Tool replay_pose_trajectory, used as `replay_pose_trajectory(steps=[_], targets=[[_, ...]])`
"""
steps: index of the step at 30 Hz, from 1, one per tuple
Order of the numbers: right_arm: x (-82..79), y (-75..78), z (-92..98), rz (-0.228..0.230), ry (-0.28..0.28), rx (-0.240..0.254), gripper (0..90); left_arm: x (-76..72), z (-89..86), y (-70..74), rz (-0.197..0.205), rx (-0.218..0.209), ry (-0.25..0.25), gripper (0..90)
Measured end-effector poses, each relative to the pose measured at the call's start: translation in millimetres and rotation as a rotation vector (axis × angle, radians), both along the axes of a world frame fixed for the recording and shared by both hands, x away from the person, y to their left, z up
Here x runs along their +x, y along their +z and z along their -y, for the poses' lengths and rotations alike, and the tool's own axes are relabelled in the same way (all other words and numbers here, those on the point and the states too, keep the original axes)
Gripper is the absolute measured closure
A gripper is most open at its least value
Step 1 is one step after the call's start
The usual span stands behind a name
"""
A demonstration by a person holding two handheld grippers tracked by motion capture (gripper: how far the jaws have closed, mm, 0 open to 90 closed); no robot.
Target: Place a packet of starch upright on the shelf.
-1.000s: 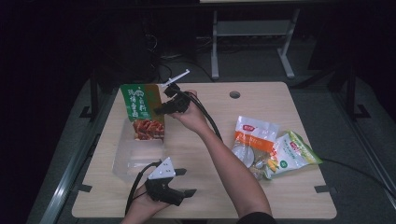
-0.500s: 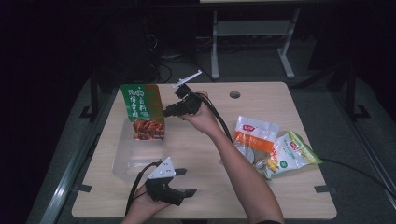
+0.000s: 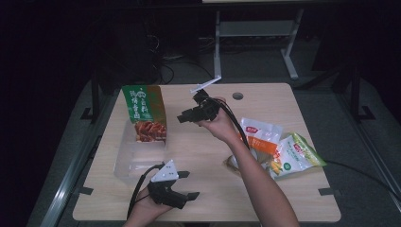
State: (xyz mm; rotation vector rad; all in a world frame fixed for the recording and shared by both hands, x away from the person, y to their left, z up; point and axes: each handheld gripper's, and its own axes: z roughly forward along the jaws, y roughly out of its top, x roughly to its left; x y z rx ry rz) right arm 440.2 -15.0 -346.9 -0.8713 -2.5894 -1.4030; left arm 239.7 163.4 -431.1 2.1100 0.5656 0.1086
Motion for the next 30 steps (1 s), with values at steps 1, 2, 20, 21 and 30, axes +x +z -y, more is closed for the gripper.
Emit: replay_pose_trajectory(steps=[1,2,20,21,30], targets=[[-1.1,0.0,3.2,-0.003,-0.004,0.002,62.3,0.0,0.1,0.1,-0.001,0.000,0.000,22.0],[-1.1,0.0,3.2,-0.003,-0.004,0.002,62.3,0.0,0.1,0.1,-0.001,0.000,0.000,22.0],[-25.4,-1.3,59.0,-0.012,-0.048,-0.014,54.3,1.4,-0.7,-0.4,0.002,0.006,0.003,22.0],[-27.0,-0.5,61.9,-0.009,-0.051,-0.007,53.6,1.9,-1.3,-0.2,0.002,0.006,0.003,22.0],[-38.0,-1.9,89.5,-0.020,-0.084,-0.010,49.5,3.0,-1.8,-1.5,-0.002,0.000,0.011,22.0]])
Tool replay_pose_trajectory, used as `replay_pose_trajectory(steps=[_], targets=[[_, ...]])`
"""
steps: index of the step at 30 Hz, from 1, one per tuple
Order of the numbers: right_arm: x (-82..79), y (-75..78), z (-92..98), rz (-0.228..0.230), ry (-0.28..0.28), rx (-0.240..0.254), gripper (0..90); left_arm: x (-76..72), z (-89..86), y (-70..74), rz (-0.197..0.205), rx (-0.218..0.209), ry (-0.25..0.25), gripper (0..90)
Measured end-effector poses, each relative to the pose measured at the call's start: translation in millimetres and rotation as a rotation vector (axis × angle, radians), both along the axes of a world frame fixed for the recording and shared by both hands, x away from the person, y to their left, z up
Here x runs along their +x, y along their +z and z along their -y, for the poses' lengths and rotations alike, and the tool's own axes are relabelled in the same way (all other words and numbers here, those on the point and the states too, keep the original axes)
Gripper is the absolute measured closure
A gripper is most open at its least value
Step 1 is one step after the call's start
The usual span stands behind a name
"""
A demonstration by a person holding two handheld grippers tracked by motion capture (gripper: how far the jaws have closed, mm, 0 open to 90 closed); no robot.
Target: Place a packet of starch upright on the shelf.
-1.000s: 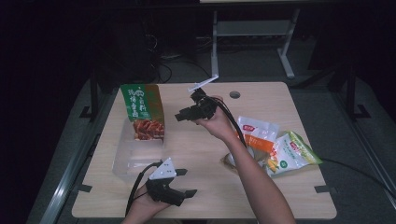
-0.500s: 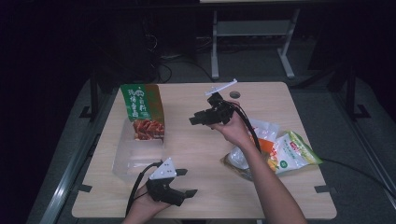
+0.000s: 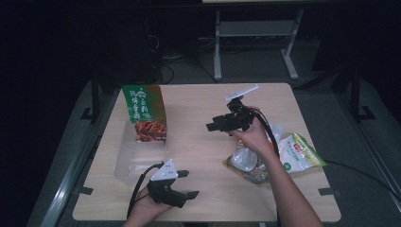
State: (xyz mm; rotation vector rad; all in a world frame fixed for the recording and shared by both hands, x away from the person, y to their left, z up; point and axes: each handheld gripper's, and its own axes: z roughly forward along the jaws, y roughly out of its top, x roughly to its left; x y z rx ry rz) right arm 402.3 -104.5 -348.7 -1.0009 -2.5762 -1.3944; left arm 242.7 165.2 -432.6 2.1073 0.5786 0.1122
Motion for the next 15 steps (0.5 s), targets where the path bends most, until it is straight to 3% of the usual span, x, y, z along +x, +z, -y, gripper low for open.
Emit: replay_pose_trajectory(steps=[15], targets=[[-20.5,-6.6,39.4,-0.001,-0.061,0.012,47.3,1.0,0.0,-0.4,0.001,-0.001,0.001,21.7]])
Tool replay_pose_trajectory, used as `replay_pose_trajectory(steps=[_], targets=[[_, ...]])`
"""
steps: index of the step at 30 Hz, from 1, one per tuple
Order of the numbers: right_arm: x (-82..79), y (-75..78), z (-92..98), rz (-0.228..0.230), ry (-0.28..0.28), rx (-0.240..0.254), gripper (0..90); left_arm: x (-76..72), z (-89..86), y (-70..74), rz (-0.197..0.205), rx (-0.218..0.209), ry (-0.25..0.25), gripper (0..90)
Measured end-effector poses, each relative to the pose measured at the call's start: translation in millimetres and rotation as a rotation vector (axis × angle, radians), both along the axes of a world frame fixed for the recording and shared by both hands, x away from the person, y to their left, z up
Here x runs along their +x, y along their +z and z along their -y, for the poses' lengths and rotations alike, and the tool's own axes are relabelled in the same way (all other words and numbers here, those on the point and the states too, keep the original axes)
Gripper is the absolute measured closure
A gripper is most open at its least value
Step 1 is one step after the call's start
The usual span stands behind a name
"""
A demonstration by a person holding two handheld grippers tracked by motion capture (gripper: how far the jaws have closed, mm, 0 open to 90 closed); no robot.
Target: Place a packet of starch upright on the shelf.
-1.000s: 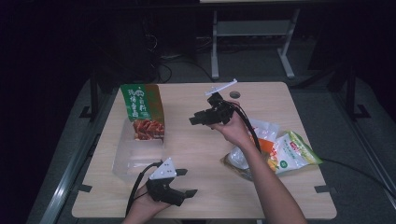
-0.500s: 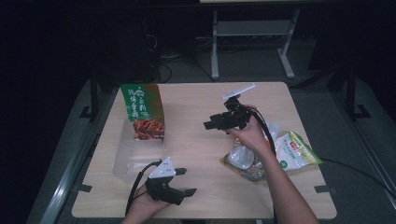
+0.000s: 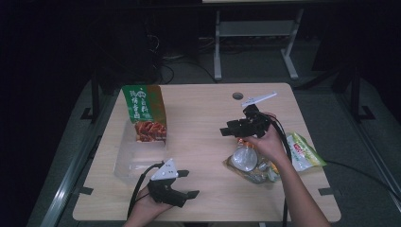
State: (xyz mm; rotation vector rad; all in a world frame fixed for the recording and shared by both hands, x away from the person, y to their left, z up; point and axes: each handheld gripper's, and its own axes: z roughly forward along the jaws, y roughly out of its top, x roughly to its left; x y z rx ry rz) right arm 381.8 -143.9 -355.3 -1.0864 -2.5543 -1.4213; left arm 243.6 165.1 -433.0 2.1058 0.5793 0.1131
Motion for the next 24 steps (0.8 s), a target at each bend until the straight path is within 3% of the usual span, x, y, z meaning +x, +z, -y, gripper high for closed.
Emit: replay_pose_trajectory(steps=[18,24], targets=[[-22.0,-13.0,42.7,-0.042,-0.064,-0.019,45.5,-0.1,2.5,-0.5,0.005,0.008,-0.008,21.7],[-29.3,-11.4,54.7,-0.035,-0.092,-0.018,45.3,-0.1,5.1,-1.9,-0.001,0.012,-0.015,21.7]])
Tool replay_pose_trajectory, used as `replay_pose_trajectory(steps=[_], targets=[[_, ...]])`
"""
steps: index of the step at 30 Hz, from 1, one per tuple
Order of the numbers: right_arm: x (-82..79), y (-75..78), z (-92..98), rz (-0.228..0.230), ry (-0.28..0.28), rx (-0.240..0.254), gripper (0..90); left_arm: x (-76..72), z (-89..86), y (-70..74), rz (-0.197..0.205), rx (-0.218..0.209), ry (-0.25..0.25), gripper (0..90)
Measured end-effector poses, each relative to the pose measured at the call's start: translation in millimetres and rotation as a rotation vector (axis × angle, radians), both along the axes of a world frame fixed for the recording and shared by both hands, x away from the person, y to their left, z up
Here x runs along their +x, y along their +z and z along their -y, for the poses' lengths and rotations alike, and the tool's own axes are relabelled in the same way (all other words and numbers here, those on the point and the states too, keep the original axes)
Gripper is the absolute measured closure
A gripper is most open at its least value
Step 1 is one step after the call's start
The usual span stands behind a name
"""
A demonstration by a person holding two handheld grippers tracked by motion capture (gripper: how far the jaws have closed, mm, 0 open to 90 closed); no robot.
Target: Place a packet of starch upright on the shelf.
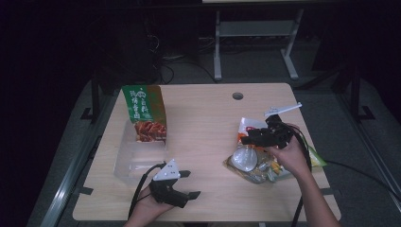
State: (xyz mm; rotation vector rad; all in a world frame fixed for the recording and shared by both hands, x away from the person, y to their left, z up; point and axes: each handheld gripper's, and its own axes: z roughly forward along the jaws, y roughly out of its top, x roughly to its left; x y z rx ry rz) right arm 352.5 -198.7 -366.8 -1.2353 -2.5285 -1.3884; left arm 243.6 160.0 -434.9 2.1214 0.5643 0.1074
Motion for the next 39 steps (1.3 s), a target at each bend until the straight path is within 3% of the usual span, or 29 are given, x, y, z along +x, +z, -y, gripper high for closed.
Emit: replay_pose_trajectory(steps=[9,24,39], targets=[[-11.6,0.3,15.1,0.005,-0.030,-0.021,45.3,0.7,0.7,-0.1,-0.003,0.005,0.001,21.5],[-35.2,-11.7,55.0,-0.013,-0.114,-0.035,45.4,-1.4,1.1,-0.5,0.009,0.003,0.004,21.4],[-45.7,-16.4,70.3,-0.031,-0.145,-0.048,45.5,-6.1,0.5,-0.6,0.022,0.016,0.010,21.4]])
